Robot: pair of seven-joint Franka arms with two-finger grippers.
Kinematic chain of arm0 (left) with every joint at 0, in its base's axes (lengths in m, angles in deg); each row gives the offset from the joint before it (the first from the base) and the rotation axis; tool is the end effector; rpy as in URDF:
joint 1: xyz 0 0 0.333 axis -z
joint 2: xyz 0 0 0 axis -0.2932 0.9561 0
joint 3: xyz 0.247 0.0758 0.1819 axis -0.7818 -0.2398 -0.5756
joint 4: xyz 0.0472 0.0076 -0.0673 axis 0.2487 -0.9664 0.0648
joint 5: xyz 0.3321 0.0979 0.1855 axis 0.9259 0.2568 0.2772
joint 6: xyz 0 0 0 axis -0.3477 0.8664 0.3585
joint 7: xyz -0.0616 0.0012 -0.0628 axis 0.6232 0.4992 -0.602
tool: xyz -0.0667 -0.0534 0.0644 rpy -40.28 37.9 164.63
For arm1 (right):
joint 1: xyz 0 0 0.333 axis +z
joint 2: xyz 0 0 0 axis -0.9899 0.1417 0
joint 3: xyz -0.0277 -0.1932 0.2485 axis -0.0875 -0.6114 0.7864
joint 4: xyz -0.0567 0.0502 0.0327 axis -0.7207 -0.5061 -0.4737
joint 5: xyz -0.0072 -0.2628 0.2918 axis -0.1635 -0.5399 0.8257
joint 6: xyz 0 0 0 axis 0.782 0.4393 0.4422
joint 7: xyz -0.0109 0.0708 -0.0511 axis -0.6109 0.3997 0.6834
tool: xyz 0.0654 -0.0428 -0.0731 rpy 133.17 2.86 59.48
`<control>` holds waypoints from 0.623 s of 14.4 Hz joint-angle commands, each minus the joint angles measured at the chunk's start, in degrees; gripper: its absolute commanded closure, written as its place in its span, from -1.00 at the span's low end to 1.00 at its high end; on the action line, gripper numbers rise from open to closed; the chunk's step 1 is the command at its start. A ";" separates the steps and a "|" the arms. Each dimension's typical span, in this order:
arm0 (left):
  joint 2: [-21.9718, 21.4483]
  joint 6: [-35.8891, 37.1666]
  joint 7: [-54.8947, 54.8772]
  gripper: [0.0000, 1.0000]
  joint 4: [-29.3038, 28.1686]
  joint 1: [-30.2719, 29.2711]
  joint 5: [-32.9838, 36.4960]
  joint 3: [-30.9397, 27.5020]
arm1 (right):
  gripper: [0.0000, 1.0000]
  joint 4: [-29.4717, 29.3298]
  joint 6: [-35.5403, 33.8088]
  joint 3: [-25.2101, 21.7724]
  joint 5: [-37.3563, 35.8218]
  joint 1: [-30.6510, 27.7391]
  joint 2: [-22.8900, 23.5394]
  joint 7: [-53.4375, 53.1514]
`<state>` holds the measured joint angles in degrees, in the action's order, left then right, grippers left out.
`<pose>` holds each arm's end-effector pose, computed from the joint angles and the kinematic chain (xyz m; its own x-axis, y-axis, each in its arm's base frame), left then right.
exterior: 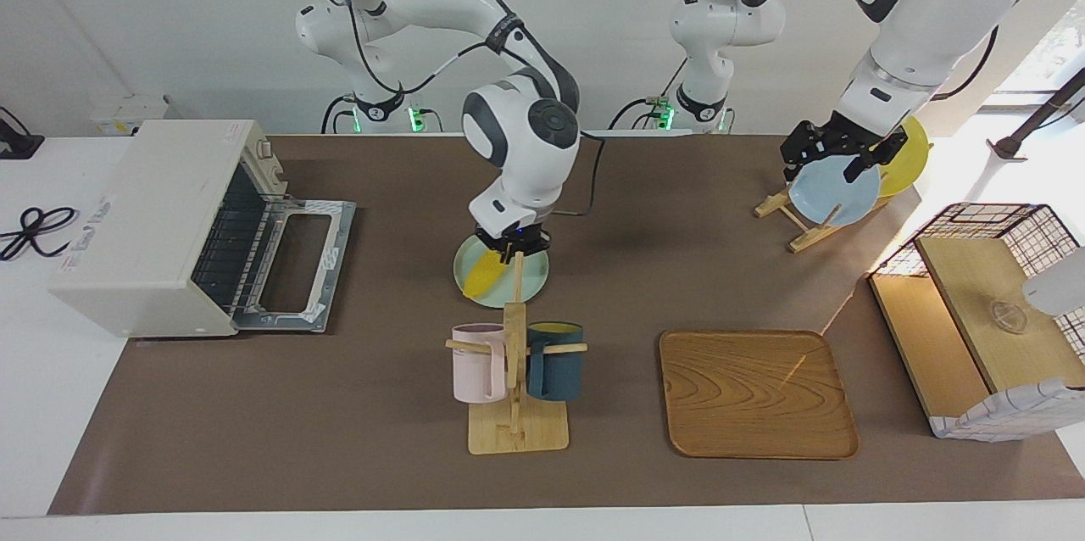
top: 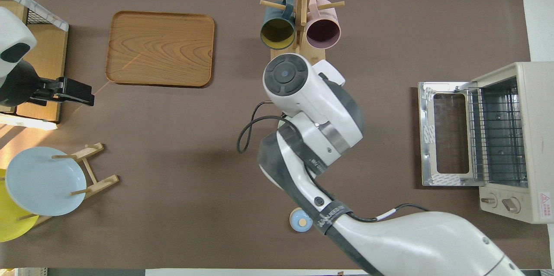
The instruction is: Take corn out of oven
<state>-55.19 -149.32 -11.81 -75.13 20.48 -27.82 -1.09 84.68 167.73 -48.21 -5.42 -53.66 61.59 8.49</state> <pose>0.5492 -0.0702 0.5957 0.9946 -0.0974 -0.0358 -0.0962 -0.9948 0.0345 0.5744 0.3117 0.3863 0.9922 -0.1204 -0.0336 -0.1091 -0.9651 0.2379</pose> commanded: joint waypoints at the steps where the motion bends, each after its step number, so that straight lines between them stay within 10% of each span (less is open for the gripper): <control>1: -1.42 -0.83 0.36 -1.00 -2.18 3.22 0.82 0.23 | 1.00 7.17 0.92 0.86 -0.95 -8.57 -4.63 4.80; 9: -0.47 -14.35 5.97 -1.00 -12.37 20.88 -2.26 0.32 | 1.00 26.26 14.99 0.77 -1.03 -19.75 -9.82 6.47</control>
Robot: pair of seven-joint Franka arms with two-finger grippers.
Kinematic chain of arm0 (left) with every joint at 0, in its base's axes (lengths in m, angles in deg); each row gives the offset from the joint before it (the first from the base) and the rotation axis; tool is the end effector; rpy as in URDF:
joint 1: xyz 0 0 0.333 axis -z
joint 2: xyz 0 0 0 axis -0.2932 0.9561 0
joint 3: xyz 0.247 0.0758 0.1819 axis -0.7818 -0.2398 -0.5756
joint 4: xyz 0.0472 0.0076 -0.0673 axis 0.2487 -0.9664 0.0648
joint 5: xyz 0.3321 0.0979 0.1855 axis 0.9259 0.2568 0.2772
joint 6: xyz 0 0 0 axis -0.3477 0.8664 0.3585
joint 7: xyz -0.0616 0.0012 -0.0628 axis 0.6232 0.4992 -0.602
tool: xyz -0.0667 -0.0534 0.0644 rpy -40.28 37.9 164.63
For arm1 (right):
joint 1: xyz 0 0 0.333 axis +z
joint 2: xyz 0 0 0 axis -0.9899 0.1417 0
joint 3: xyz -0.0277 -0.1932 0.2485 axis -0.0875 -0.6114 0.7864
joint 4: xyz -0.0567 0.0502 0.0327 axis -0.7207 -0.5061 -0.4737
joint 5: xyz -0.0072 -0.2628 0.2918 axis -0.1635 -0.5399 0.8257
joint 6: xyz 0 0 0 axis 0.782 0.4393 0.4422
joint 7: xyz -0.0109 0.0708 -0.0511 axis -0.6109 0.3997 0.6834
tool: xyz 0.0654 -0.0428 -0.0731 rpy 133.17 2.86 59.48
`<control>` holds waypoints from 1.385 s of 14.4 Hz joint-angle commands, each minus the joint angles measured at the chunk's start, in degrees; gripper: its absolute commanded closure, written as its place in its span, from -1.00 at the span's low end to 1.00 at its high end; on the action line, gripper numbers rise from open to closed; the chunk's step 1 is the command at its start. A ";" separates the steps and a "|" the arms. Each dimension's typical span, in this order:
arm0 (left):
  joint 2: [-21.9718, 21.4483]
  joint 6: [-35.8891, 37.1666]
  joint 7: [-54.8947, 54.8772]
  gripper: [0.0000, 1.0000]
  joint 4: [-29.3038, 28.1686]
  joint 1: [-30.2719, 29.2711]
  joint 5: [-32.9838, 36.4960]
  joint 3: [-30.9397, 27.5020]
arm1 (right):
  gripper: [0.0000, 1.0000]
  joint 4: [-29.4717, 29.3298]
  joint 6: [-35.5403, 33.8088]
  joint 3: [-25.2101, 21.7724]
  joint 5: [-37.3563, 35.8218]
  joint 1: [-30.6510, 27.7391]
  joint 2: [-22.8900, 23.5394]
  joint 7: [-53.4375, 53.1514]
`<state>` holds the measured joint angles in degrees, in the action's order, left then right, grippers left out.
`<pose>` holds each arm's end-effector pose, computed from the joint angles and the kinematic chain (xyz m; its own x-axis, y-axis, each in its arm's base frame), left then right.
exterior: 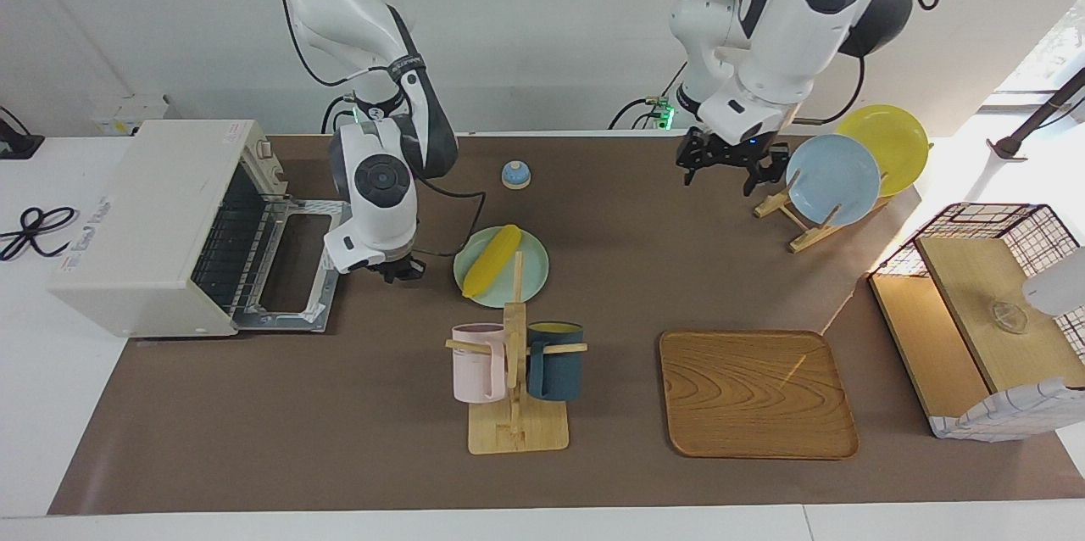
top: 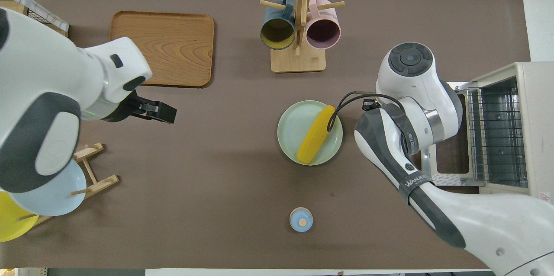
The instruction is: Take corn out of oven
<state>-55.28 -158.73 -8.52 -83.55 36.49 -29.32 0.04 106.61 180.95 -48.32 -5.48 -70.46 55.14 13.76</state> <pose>0.5086 -0.2328 0.5406 0.9463 -0.3226 -0.0212 -0.3209 -0.9453 0.0584 0.5692 0.1219 0.3048 0.9540 -0.2821 -0.1018 -0.2519 -0.9378 0.2389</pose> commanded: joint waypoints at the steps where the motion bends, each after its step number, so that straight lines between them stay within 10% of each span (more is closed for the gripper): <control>1: 1.02 -6.88 5.13 -1.00 -4.14 7.86 -1.11 -0.80 | 1.00 4.86 1.51 0.88 -0.98 -3.91 -3.45 1.30; 11: 16.65 -23.42 13.77 -1.00 0.67 24.67 -5.24 -0.89 | 1.00 11.02 2.30 0.88 -6.15 -6.82 -5.21 1.92; 16: 27.38 -22.81 13.68 -1.00 13.60 25.21 -4.81 -0.89 | 1.00 9.97 -1.03 0.88 -12.83 -7.17 -6.09 3.14; 20: 30.04 -25.70 12.80 -1.00 13.44 26.00 -4.01 -0.89 | 1.00 4.61 -8.33 0.88 -12.93 -9.80 -9.95 13.31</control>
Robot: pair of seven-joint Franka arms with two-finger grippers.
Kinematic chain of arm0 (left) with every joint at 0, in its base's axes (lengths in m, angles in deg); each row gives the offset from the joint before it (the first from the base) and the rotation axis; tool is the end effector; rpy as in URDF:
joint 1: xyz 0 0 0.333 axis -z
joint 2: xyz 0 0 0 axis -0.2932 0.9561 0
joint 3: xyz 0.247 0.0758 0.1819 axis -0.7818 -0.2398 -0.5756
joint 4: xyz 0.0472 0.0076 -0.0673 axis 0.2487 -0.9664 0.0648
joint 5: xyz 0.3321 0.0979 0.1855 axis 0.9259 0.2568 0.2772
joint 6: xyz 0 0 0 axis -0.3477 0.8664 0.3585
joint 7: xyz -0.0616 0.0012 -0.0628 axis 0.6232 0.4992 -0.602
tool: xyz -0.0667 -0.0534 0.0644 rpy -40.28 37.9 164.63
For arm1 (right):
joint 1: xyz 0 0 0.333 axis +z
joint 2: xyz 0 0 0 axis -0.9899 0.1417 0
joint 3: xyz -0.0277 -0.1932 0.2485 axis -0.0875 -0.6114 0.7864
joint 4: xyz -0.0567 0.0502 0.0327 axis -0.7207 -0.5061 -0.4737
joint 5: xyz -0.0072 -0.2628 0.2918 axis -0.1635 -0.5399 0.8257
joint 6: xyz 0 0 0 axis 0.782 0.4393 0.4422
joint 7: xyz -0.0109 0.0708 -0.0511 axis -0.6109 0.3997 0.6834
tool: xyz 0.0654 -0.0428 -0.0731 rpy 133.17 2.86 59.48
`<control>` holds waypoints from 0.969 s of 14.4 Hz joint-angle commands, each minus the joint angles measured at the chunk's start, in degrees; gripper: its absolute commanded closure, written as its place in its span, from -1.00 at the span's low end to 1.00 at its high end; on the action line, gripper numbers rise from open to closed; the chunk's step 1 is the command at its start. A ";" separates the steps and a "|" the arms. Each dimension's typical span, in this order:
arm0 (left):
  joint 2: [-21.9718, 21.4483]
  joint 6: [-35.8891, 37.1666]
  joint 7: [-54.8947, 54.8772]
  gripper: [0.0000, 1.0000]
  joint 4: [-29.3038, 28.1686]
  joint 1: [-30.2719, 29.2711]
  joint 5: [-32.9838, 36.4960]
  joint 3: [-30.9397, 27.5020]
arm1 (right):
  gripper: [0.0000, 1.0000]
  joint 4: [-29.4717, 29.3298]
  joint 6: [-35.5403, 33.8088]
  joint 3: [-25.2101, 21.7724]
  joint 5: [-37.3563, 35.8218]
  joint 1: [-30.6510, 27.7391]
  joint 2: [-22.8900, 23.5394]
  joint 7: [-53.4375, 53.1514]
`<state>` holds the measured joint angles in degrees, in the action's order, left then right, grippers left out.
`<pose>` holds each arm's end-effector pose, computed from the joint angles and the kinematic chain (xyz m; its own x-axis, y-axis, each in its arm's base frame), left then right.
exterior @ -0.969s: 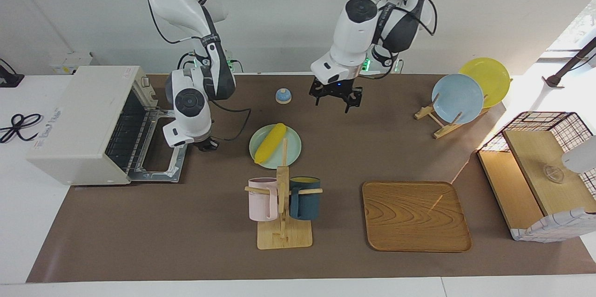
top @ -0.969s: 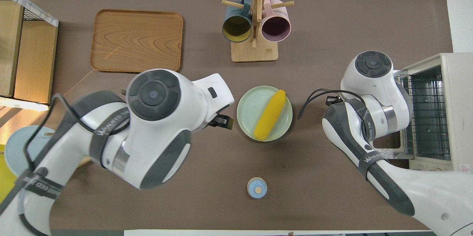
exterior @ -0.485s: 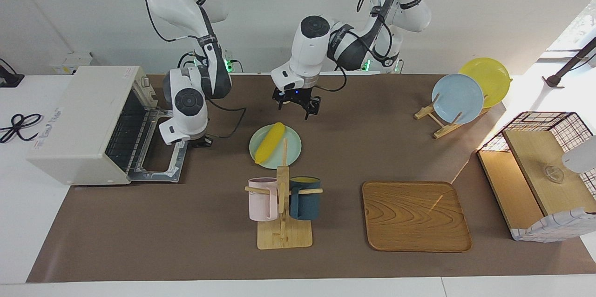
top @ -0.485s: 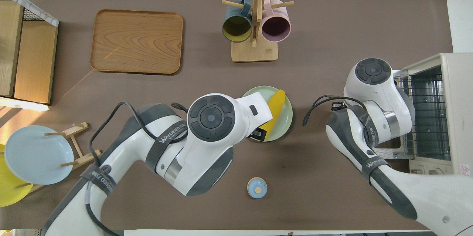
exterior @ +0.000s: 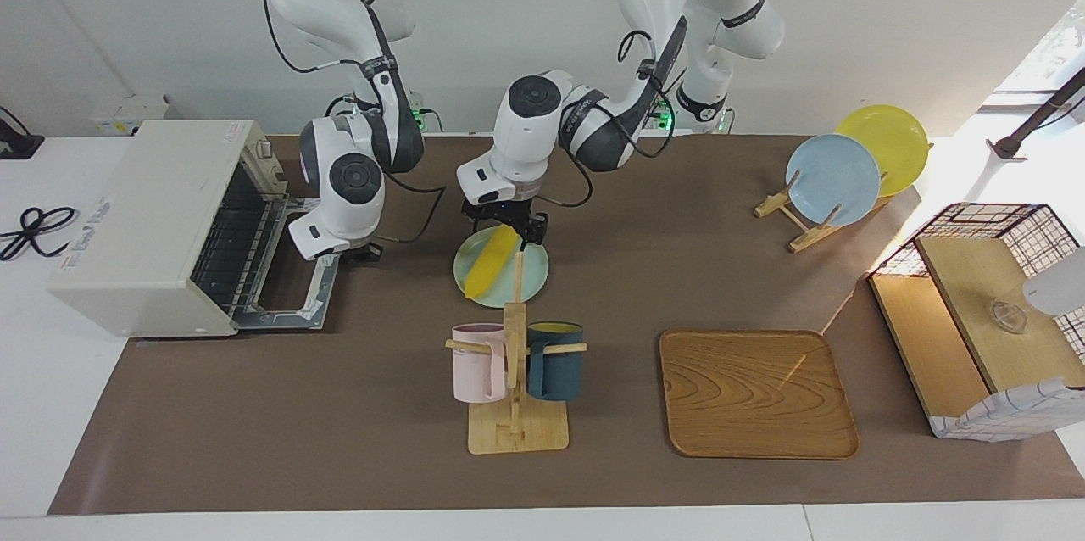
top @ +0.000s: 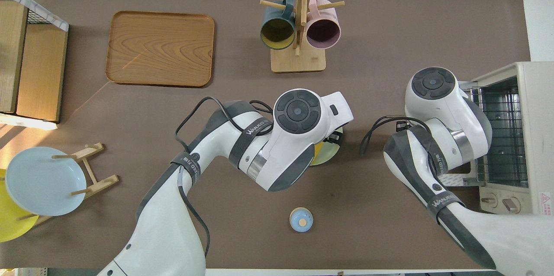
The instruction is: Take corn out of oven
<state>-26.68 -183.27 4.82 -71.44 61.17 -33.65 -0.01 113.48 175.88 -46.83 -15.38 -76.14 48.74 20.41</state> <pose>0.4640 -0.5229 0.3665 0.9002 -0.4307 0.0635 -0.4347 -0.8812 0.1856 0.5354 0.0606 0.3163 0.9712 -0.1743 -0.1621 -0.1004 -0.9175 0.3849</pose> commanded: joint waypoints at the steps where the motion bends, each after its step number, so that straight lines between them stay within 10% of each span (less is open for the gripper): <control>1: 1.53 -1.86 -0.62 -1.00 0.46 1.41 0.32 -0.84 | 1.00 -3.66 -4.66 -0.61 -2.85 -5.00 -4.35 9.73; 14: 4.34 -11.28 -1.85 -1.00 -5.43 3.00 1.98 -1.46 | 0.81 -6.14 -10.65 -0.70 6.20 -14.15 -11.21 27.77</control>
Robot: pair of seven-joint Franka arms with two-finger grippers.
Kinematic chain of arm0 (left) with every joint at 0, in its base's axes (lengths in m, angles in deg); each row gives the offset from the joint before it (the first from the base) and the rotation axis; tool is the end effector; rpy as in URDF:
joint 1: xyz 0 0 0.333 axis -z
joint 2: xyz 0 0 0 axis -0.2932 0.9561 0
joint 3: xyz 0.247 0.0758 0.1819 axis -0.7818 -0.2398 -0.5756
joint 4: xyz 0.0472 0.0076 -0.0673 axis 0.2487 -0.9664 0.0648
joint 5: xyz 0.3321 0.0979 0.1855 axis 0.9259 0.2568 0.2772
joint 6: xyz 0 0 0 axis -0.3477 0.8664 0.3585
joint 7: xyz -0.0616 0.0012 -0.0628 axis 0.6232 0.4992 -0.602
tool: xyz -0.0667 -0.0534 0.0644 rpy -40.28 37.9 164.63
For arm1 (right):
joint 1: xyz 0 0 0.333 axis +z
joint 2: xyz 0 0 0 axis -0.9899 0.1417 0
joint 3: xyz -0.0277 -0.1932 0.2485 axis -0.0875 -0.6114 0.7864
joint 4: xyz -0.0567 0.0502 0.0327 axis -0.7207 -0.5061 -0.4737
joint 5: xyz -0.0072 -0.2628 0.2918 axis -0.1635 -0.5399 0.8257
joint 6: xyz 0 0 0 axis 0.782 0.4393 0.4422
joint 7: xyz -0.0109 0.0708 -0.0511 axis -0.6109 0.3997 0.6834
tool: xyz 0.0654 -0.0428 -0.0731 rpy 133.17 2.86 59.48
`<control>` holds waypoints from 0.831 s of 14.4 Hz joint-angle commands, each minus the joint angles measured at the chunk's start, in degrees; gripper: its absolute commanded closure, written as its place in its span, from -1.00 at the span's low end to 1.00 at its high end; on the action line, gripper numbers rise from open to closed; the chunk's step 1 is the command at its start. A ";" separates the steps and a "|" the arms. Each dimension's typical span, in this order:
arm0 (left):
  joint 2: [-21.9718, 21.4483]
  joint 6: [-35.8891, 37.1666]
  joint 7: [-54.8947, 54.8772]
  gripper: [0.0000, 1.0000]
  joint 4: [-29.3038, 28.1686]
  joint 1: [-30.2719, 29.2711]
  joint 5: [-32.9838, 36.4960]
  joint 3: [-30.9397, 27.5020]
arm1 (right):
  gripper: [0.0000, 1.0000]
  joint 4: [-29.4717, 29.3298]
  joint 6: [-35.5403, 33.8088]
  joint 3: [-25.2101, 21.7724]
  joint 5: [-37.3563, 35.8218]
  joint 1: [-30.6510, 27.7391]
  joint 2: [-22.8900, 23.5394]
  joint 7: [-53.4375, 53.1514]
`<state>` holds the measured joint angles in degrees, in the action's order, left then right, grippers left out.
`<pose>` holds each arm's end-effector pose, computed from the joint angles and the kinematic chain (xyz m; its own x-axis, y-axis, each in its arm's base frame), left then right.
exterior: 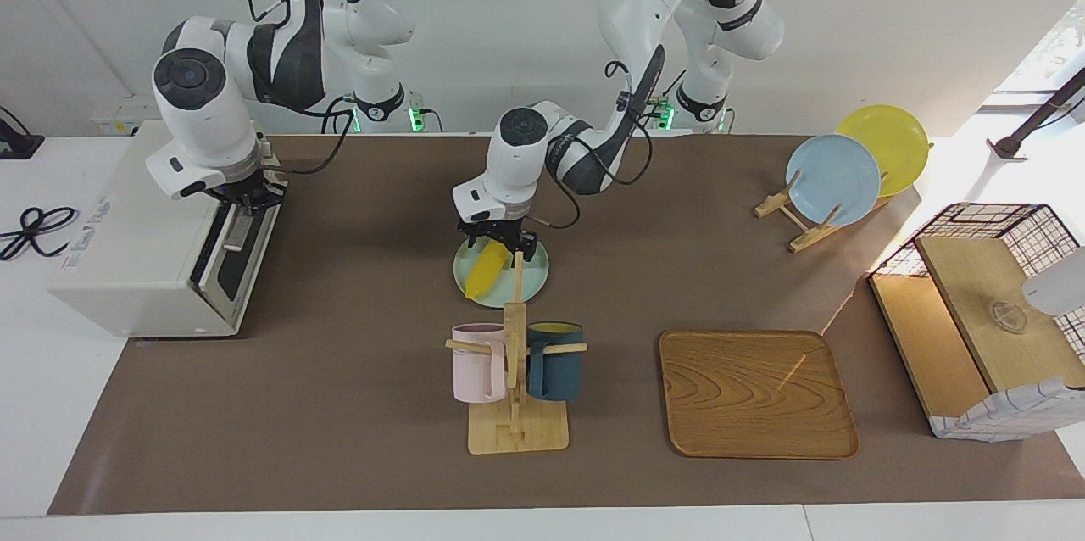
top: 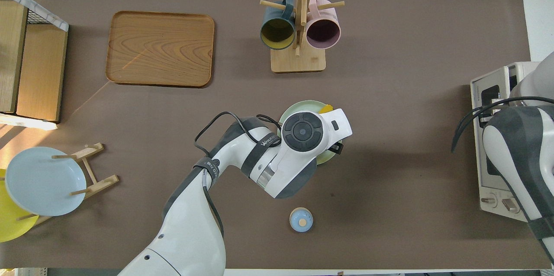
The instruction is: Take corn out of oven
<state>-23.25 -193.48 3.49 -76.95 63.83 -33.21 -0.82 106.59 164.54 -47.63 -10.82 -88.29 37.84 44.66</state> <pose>0.4439 -0.5323 0.2973 0.8803 -0.4649 0.0944 -0.4744 -0.8637 0.1701 0.5302 -0.0617 0.4584 0.9788 -0.0834 -0.1873 -0.0295 -0.9613 0.2738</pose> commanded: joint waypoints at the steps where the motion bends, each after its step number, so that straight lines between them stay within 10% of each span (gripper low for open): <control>1: 0.91 -0.80 -0.53 -1.00 0.25 0.24 1.63 -0.65 | 0.81 0.75 0.34 0.10 2.69 -2.26 -1.26 4.84; 5: -0.40 2.70 -0.97 -0.78 0.60 -1.95 1.72 -0.65 | 0.79 0.57 -1.68 0.18 3.93 -2.62 -5.40 8.10; 9: -0.58 3.77 -0.35 0.49 1.04 -1.87 1.11 -0.57 | 0.64 -9.34 -9.58 0.62 11.55 -1.74 -4.27 8.01; 10: -0.76 4.03 -0.26 0.62 1.13 -1.87 0.76 -0.48 | 0.31 -10.84 -10.46 0.62 13.49 -1.74 -4.26 7.93; 11: -1.45 4.82 -0.09 0.77 1.13 -1.87 0.23 -0.48 | -0.68 -12.07 -11.08 0.71 15.77 -1.74 -4.18 8.01; 12: -2.24 6.22 -0.09 0.86 1.13 -2.04 -1.34 -0.56 | -1.00 -13.56 -11.35 0.62 18.31 -1.83 -3.91 7.93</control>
<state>-23.28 -190.45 3.09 -75.57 61.99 -33.08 -1.27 96.54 154.95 -46.99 3.38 -89.65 32.57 51.26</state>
